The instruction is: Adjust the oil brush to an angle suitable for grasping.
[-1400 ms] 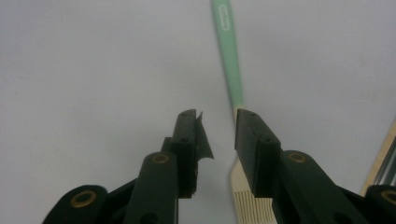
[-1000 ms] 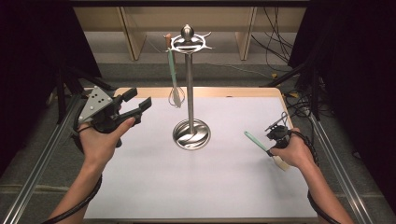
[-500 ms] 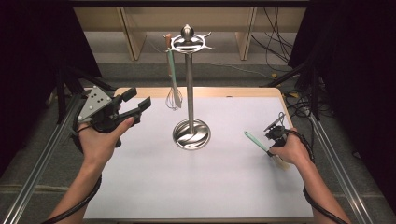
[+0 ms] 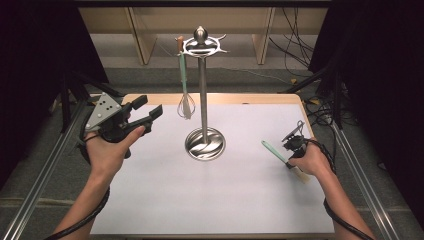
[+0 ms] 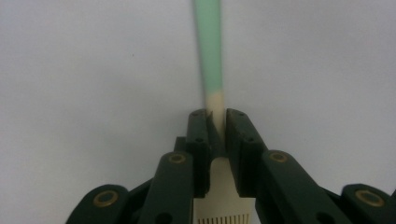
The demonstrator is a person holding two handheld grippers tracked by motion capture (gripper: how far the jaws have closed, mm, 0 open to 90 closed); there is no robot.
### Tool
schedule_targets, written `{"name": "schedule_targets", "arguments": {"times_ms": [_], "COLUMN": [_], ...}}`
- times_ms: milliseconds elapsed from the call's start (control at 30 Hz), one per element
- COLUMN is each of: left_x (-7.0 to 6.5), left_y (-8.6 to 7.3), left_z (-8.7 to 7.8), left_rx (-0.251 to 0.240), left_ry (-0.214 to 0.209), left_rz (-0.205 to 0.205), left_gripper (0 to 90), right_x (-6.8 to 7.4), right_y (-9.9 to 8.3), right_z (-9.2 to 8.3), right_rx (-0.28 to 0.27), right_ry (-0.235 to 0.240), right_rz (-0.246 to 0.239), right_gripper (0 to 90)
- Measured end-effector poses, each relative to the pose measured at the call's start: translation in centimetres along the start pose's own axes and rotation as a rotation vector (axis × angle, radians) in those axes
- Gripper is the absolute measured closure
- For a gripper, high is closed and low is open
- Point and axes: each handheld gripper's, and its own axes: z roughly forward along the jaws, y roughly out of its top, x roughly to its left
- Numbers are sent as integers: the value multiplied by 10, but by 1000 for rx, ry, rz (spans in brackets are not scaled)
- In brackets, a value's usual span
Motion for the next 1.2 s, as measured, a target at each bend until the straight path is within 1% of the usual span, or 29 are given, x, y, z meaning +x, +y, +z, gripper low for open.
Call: {"name": "schedule_targets", "arguments": {"times_ms": [33, 67, 133, 167, 200, 233, 267, 300, 333, 433, 467, 500, 533, 567, 600, 633, 733, 767, 800, 833, 867, 900, 933, 967, 1000, 1067, 1100, 1133, 1200], "left_x": [0, 0, 0, -1, -2, -2, -2, -2, -2, -3, -1, -1, -1, -1, -1, -1, -1, -1, -1, -1, -2, -2, -2, -4, -3, -3, -4, -4, -5], "left_y": [0, 0, 0, 0, 0, 0, 0, 0, 0, 0, 0, 0, 0, 0, 0, 0, 0, 0, 0, 0, 0, 0, 0, -1, -1, -1, -1, -1, -2], "left_z": [0, 0, 0, -1, -2, -2, -2, -1, -1, -1, 0, 0, 0, 0, 0, 0, 0, 0, 0, 0, 0, 0, 1, -1, 1, 1, 2, 2, 3], "left_rx": [0, -1, -3, 5, 10, 10, 10, 11, 10, 12, -2, -3, -2, -2, -2, -2, -2, -2, -1, 1, 1, 1, 2, 18, 7, 7, 14, 15, 16], "left_ry": [1, 1, 1, 13, 9, 8, 8, 8, 8, 5, 1, 0, -1, 0, 0, 0, -1, -2, -2, -2, -3, -5, -6, 0, -7, -10, -10, -12, -16], "left_rz": [-1, -1, -2, -19, -36, -38, -36, -37, -37, -35, -1, -2, -2, -1, -1, -1, -2, -1, 0, 1, 2, 2, 1, -30, 1, 0, -1, 3, 1], "left_gripper": [402, 402, 402, 402, 402, 402, 402, 402, 403, 403, 403, 403, 403, 403, 403, 403, 403, 403, 403, 403, 403, 403, 403, 403, 402, 402, 402, 402, 402], "right_x": [-1, -2, 0, 1, 2, 3, 2, 5, 6, 7, 7, 8, 9, 9, 10, 11, 11, 13, 13, 12, 13, 12, 12, 10, 11, 10, 10, 10, 9], "right_y": [0, -1, -1, -1, -1, -1, -1, -2, -2, -2, -1, -1, 0, 0, 0, 1, 2, 2, 2, 3, 3, 2, 1, 0, 0, -4, -5, -7, -10], "right_z": [1, 1, 0, 0, 0, -1, -1, -1, -2, -1, 0, 0, -1, -1, 0, 0, 1, 0, 1, 1, 1, 1, 1, 1, 0, -1, -2, -3, -4], "right_rx": [-3, -9, 7, 12, 15, 22, 26, 31, 33, 33, 33, 33, 37, 42, 36, 43, 45, 58, 56, 54, 58, 52, 42, 32, 28, 6, 8, -18, -46], "right_ry": [1, 4, 23, 29, 33, 41, 57, 54, 64, 56, 58, 44, 45, 37, 32, 29, 30, 27, 31, 28, 24, 28, 26, 40, 41, 42, 51, 50, 63], "right_rz": [-12, -39, -29, -26, -29, -27, -43, -26, -28, -27, -29, -28, -41, -39, -56, -47, -60, -50, -45, -54, -43, -41, -27, -26, -11, -11, -3, 4, 12], "right_gripper": [812, 815, 822, 823, 823, 824, 823, 824, 823, 815, 804, 786, 767, 763, 763, 763, 799, 818, 821, 823, 824, 825, 826, 826, 827, 827, 827, 827, 828]}}
